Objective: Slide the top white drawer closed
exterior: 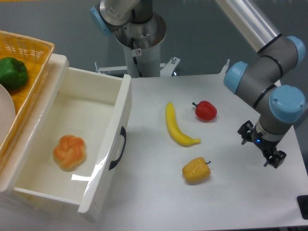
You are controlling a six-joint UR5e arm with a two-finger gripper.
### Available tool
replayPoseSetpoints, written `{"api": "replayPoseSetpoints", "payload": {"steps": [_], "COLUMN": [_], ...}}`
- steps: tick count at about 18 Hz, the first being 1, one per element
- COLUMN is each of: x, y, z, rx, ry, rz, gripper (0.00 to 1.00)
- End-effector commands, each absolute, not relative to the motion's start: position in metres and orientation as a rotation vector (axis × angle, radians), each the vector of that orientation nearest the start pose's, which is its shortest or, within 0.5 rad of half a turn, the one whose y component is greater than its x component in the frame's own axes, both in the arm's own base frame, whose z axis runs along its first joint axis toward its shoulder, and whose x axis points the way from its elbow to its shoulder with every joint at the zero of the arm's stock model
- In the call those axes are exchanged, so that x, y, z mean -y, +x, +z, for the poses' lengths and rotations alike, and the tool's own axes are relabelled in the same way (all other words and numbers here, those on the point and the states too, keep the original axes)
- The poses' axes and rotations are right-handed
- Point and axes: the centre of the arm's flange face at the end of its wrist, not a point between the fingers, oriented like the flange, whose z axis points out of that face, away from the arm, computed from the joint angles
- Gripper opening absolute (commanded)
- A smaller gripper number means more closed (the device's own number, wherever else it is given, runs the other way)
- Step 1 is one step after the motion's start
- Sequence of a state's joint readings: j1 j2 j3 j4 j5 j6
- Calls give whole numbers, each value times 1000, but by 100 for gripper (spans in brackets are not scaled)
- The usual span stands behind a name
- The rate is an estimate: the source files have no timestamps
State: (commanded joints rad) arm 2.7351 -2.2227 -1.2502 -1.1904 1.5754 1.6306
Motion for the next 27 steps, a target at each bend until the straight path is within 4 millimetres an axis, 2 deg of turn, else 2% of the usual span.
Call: {"api": "replayPoseSetpoints", "payload": {"steps": [5,10,11,13,18,19,23,24,27], "x": [-415,-438,-438,-451,-443,-441,-433,-434,-443], "y": [-616,-598,-600,-598,-584,-580,-571,-568,-565], "z": [282,299,306,319,328,334,336,332,328], "rx": [-731,-788,-794,-817,-828,-797,-751,-702,-393], "ry": [-3037,-3028,-3039,-3016,-3039,-3045,-3031,-3032,-3012], "rz": [80,129,163,298,320,328,307,287,254], "gripper": [100,100,100,100,100,100,100,100,100]}}
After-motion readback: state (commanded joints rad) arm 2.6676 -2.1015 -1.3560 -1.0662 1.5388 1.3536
